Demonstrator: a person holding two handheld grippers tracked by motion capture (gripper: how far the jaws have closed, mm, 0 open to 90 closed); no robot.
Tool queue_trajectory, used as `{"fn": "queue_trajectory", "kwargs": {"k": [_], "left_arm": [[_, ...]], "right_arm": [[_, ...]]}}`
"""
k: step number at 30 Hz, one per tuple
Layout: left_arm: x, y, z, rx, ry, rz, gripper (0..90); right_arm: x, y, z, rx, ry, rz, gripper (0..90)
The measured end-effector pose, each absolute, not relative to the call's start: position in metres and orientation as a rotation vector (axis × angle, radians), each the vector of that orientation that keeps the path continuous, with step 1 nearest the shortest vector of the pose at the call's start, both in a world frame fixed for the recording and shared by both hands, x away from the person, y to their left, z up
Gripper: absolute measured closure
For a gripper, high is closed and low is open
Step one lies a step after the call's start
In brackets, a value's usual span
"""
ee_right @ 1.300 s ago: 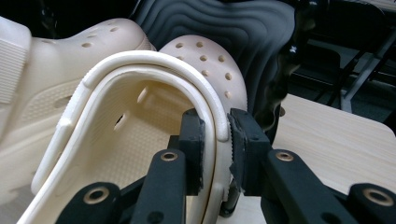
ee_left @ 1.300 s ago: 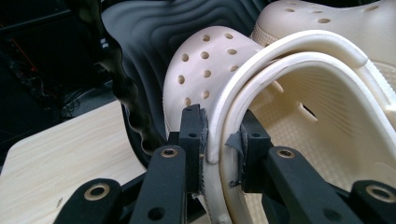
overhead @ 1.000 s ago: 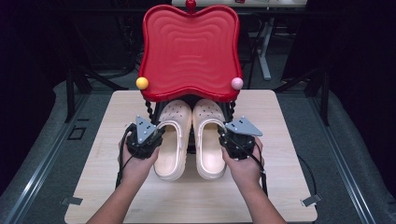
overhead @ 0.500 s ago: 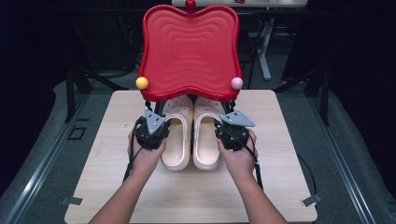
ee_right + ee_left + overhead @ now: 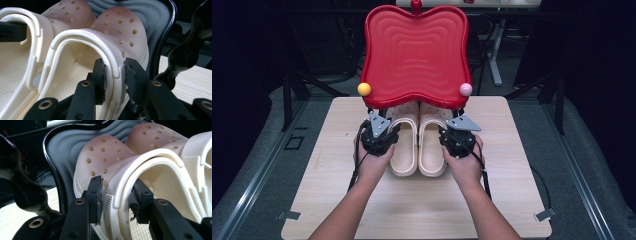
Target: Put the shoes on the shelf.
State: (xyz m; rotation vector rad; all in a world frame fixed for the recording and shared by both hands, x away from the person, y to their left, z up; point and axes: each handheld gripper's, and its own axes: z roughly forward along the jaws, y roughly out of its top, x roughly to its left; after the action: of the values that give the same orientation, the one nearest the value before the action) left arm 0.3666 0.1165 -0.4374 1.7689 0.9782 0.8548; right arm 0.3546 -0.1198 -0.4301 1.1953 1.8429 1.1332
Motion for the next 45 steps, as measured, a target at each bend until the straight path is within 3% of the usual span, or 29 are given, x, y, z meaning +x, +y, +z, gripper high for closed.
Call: {"fn": "queue_trajectory", "kwargs": {"k": [15, 45], "left_arm": [[0.367, 0.120, -0.442, 1.773, 0.990, 0.786, 50.2], [0.361, 0.125, -0.444, 1.767, 1.004, 0.765, 46.0]], "right_arm": [[0.350, -0.123, -0.431, 1.184, 1.851, 1.155, 63.9], [0.342, -0.128, -0.431, 1.165, 1.852, 1.145, 57.3]]}}
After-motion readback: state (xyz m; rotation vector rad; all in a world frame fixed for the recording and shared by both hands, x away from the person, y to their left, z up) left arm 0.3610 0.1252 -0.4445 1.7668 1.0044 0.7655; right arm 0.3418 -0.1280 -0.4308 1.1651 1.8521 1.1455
